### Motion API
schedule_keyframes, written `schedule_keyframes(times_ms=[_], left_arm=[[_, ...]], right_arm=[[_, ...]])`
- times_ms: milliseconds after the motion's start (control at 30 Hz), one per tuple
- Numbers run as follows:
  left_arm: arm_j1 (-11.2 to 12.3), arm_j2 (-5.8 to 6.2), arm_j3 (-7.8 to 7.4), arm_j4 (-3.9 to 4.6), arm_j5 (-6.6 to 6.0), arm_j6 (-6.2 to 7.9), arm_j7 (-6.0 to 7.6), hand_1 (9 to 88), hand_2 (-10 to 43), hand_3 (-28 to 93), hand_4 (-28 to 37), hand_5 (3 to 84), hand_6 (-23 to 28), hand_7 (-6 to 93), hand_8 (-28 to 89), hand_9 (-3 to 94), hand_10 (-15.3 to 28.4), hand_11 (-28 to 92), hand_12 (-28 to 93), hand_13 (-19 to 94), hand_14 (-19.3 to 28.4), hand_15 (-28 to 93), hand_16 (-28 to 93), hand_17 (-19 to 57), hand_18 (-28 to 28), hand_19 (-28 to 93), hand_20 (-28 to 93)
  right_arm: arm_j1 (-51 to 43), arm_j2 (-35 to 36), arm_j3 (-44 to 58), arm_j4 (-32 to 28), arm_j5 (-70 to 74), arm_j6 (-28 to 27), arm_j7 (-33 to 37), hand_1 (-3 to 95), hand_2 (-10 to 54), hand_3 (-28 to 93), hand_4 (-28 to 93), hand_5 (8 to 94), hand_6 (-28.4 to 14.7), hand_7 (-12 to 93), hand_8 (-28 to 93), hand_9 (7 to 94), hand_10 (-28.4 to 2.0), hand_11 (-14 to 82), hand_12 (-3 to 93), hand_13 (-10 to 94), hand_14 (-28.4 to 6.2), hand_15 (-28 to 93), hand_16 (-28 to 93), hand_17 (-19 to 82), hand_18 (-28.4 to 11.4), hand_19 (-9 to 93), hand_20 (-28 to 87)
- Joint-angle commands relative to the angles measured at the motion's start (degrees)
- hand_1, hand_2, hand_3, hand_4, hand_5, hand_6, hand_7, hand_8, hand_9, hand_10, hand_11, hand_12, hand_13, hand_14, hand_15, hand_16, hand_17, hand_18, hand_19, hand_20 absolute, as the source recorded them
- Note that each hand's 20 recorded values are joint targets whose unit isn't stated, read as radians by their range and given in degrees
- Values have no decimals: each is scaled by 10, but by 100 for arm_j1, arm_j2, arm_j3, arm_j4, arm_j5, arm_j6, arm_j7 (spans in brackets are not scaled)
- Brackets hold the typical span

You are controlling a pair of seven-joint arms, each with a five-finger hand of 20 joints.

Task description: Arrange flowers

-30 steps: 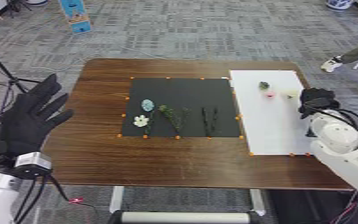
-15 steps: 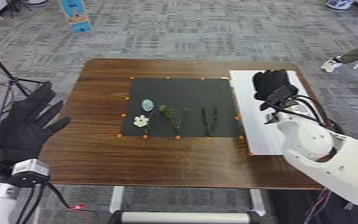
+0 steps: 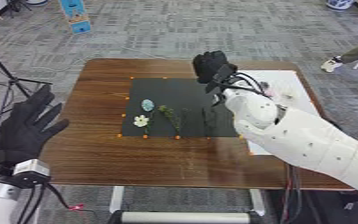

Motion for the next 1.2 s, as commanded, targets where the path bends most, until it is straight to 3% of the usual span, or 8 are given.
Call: schedule_keyframes(times_ms=[33, 100, 200, 367, 467, 500, 833, 1200], left_arm=[[-95, 47, 57, -3, 22, 100, 124, 267, -93, 550, -283, 198, 20, 132, -71, 149, 71, 35, 250, 116, 122, 27, 86, -155, 240, 356, 48], [-71, 71, 76, -28, 31, 159, 181, 267, -92, 550, -283, 199, 21, 132, -71, 150, 72, 37, 247, 116, 123, 29, 84, -155, 239, 355, 49], [-167, 131, 142, 12, 38, 229, 210, 267, -90, 550, -283, 203, 23, 130, -71, 155, 76, 37, 244, 126, 123, 35, 85, -153, 224, 355, 51], [-101, 140, 60, -50, 40, 150, 231, 264, -90, 556, -283, 207, 26, 126, -70, 159, 79, 42, 239, 126, 123, 42, 83, -152, 220, 348, 56], [-180, 189, 102, -19, 41, 153, 240, 263, -88, 559, -283, 207, 26, 121, -68, 159, 80, 41, 235, 125, 126, 41, 81, -154, 224, 349, 59], [-22, 140, 19, -112, 43, 108, 278, 262, -89, 560, -283, 207, 26, 121, -67, 159, 80, 41, 234, 125, 126, 40, 80, -154, 224, 349, 60], [-230, 227, 98, -26, 64, 122, 246, 255, -93, 574, -283, 207, 27, 115, -62, 159, 80, 35, 228, 125, 126, 29, 80, -154, 223, 345, 63], [-380, 311, 202, 31, 65, 15, 211, 251, -95, 583, -283, 209, 27, 111, -62, 161, 81, 29, 225, 127, 126, 21, 82, -153, 223, 340, 64]], right_arm=[[359, -867, -412, 251, 142, -431, -284, 569, -95, 810, -282, 726, 30, 478, -31, 794, -62, 255, 454, 636, -42, 716, 474, 356, -183, 870, 577], [423, -943, -541, 288, 202, -473, -292, 570, -95, 806, -282, 726, 34, 477, -35, 796, -60, 253, 450, 638, -44, 718, 470, 356, -183, 870, 578], [495, -1142, -659, 482, 232, -542, -282, 571, -95, 801, -282, 728, 38, 478, -41, 802, -56, 248, 442, 639, -43, 722, 465, 356, -183, 870, 579], [591, -1385, -868, 621, 261, -672, -232, 573, -95, 785, -283, 742, 45, 464, -57, 821, -44, 228, 419, 651, -41, 732, 453, 363, -183, 874, 580], [573, -1632, -862, 1027, 180, -598, -503, 574, -95, 778, -283, 748, 48, 453, -58, 831, -41, 216, 413, 654, -42, 735, 449, 365, -183, 876, 580], [584, -1556, -987, 831, 172, -583, -353, 575, -95, 775, -283, 749, 50, 451, -56, 834, -41, 212, 411, 655, -42, 737, 447, 365, -184, 876, 580], [541, -1624, -1320, 1022, 0, -356, -179, 572, -95, 772, -283, 744, 53, 454, -40, 833, -39, 204, 421, 652, -42, 744, 444, 364, -184, 877, 582], [617, -1787, -1639, 1352, -203, 32, 153, 571, -95, 773, -283, 745, 53, 456, -48, 834, -37, 211, 409, 654, -46, 759, 431, 363, -185, 878, 585]])
